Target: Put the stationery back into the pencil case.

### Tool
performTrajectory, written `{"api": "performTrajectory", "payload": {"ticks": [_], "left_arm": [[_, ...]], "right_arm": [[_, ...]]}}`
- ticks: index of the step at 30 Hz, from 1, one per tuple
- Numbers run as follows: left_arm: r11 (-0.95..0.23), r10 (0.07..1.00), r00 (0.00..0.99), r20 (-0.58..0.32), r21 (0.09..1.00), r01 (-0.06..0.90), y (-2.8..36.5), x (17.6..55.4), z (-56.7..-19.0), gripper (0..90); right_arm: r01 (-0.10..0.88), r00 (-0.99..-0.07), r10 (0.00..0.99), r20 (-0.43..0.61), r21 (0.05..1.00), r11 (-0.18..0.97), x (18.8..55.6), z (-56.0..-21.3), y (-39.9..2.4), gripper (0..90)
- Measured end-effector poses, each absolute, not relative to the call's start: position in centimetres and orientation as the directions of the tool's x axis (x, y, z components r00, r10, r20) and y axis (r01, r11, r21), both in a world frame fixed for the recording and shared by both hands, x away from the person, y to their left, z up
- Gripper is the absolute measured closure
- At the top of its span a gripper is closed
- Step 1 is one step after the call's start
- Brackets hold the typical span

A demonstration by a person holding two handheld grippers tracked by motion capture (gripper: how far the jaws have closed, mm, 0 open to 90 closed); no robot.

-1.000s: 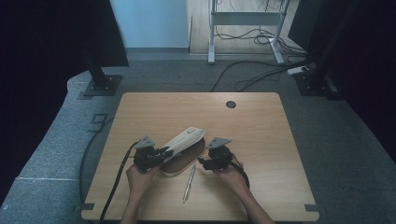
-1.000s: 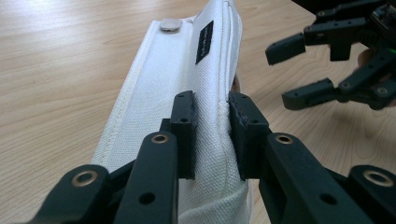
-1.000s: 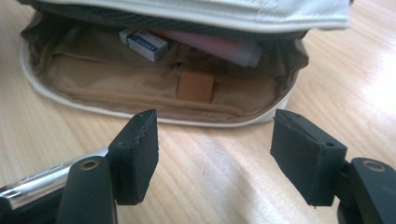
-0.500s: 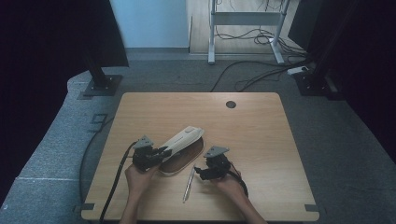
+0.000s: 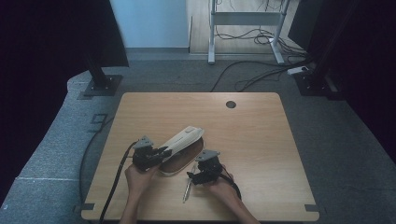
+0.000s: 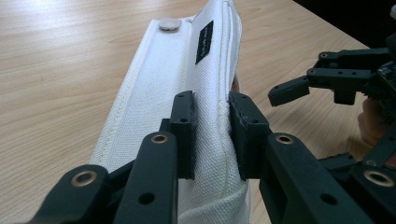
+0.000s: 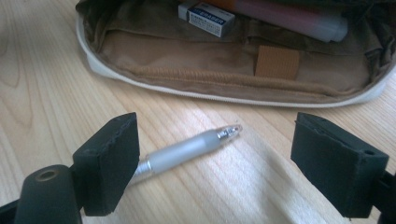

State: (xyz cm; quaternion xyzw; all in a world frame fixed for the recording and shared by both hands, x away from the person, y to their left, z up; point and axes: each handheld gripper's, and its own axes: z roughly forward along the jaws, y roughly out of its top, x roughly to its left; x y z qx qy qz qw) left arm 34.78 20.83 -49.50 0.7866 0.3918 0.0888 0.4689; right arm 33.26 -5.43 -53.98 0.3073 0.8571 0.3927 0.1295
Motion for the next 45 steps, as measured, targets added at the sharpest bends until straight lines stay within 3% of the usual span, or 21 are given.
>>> {"api": "performTrajectory", "payload": {"ticks": [15, 29, 45], "left_arm": [[-0.252, 0.700, 0.676, -0.230, 0.807, 0.534, 20.8, 34.8, -49.5, 72.9], [-0.256, 0.699, 0.678, -0.227, 0.806, 0.533, 20.7, 34.8, -49.5, 72.7], [-0.254, 0.698, 0.678, -0.229, 0.806, 0.534, 20.7, 34.8, -49.5, 72.6]], "right_arm": [[0.426, -0.779, 0.627, 0.005, 0.738, 0.523, 33.8, -54.2, -4.8, 17.6], [0.434, -0.762, 0.647, -0.028, 0.719, 0.542, 36.7, -54.8, -4.8, 19.0], [0.440, -0.757, 0.652, -0.036, 0.709, 0.550, 36.1, -54.1, -7.7, 20.7]]}}
